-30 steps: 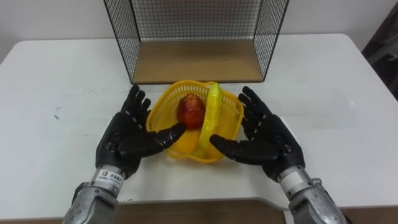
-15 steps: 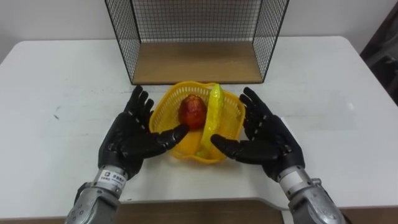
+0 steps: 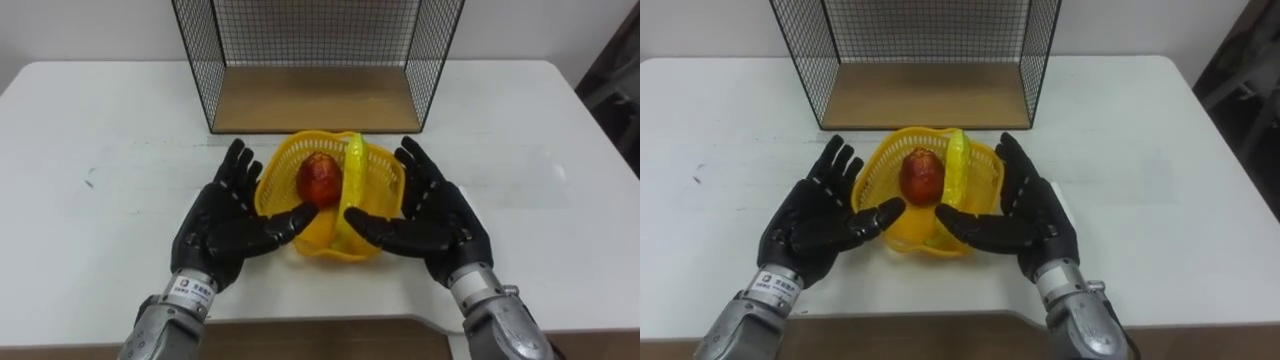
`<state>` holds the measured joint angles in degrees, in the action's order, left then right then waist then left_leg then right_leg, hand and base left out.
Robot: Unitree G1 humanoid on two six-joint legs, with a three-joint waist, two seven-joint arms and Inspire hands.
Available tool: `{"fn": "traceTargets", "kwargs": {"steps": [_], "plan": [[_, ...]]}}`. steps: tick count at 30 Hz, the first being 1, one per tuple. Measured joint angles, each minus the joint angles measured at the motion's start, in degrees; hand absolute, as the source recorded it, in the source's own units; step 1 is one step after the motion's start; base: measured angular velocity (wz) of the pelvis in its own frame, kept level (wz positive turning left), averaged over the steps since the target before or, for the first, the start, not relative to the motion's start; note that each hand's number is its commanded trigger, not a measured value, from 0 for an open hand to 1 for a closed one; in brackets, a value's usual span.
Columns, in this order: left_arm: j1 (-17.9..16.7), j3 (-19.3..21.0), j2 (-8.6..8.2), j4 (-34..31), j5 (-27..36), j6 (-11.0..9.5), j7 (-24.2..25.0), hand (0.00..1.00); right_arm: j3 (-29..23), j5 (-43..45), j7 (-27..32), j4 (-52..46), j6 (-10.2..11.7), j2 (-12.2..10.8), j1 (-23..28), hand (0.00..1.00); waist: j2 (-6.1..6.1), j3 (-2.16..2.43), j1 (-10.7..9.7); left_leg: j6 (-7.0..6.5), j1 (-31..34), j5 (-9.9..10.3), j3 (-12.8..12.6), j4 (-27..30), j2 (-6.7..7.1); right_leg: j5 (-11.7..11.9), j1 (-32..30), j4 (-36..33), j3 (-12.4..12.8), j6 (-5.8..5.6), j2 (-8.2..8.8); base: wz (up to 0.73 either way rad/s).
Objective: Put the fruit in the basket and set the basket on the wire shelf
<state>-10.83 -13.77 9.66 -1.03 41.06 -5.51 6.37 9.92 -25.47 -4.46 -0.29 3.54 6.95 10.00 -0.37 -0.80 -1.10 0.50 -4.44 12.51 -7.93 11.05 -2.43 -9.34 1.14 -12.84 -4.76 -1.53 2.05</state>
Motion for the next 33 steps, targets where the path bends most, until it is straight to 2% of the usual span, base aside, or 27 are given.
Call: {"fn": "traceTargets", "kwargs": {"steps": [4, 8, 12, 22, 26, 33], "plan": [[0.0, -0.1, 0.02, 0.0, 0.0, -0.1, 0.8, 0.0, 0.0, 0.0, 0.6, 0.0, 0.3, 0.0, -0.1, 0.0, -0.12, -0.02, 0.0, 0.0, -0.1, 0.0, 0.0, -0.1, 0.01, 0.0, -0.1, 0.1, 0.0, -0.01, 0.0, 0.0], [0.0, -0.5, 0.01, 0.0, 0.0, -0.1, 0.9, 0.0, 0.0, 0.1, 1.3, 0.6, 0.3, 0.0, -1.4, 0.0, -0.7, -0.26, 0.0, 0.0, -0.1, 0.0, 0.0, -0.1, 0.01, 0.0, -0.1, 0.2, 0.0, -0.01, 0.0, 0.0], [0.0, -0.8, 0.03, 0.0, 0.0, 0.0, 0.9, 0.0, 0.2, 0.2, 1.9, 1.7, 0.3, -0.1, -2.4, 0.0, -1.1, -0.13, 0.0, -0.01, -0.1, 0.0, 0.0, 0.1, 0.02, 0.0, 0.0, 0.2, -0.1, -0.01, 0.01, 0.0], [0.1, -1.7, -0.29, 0.0, -0.2, 0.7, 0.9, 0.0, 0.3, 0.2, 4.4, 1.7, 0.2, -0.3, -4.9, 0.0, -1.07, -0.11, 0.0, -0.01, 0.0, 0.0, 0.1, 0.3, 0.01, 0.0, -0.1, 0.1, -0.1, 0.0, 0.02, 0.0], [0.7, -1.7, -0.76, 0.0, -0.2, 0.7, 0.9, 0.0, 0.1, 0.7, 5.0, 1.7, 0.2, -0.5, -7.1, 0.0, -1.04, -0.09, -0.2, 0.0, 0.0, 0.0, 0.1, 0.3, 0.01, 0.0, 0.0, 0.1, -0.2, 0.0, 0.02, 0.0], [1.4, -0.9, -0.96, -0.1, -0.2, 0.7, 0.9, 0.0, 0.1, 0.8, 5.2, 1.6, 0.2, -0.8, -8.0, 0.0, -0.96, -0.04, -0.2, 0.0, 0.1, 0.0, 0.2, 0.3, -0.02, 0.0, -0.1, 0.0, -0.3, 0.01, 0.03, 0.0]]}}
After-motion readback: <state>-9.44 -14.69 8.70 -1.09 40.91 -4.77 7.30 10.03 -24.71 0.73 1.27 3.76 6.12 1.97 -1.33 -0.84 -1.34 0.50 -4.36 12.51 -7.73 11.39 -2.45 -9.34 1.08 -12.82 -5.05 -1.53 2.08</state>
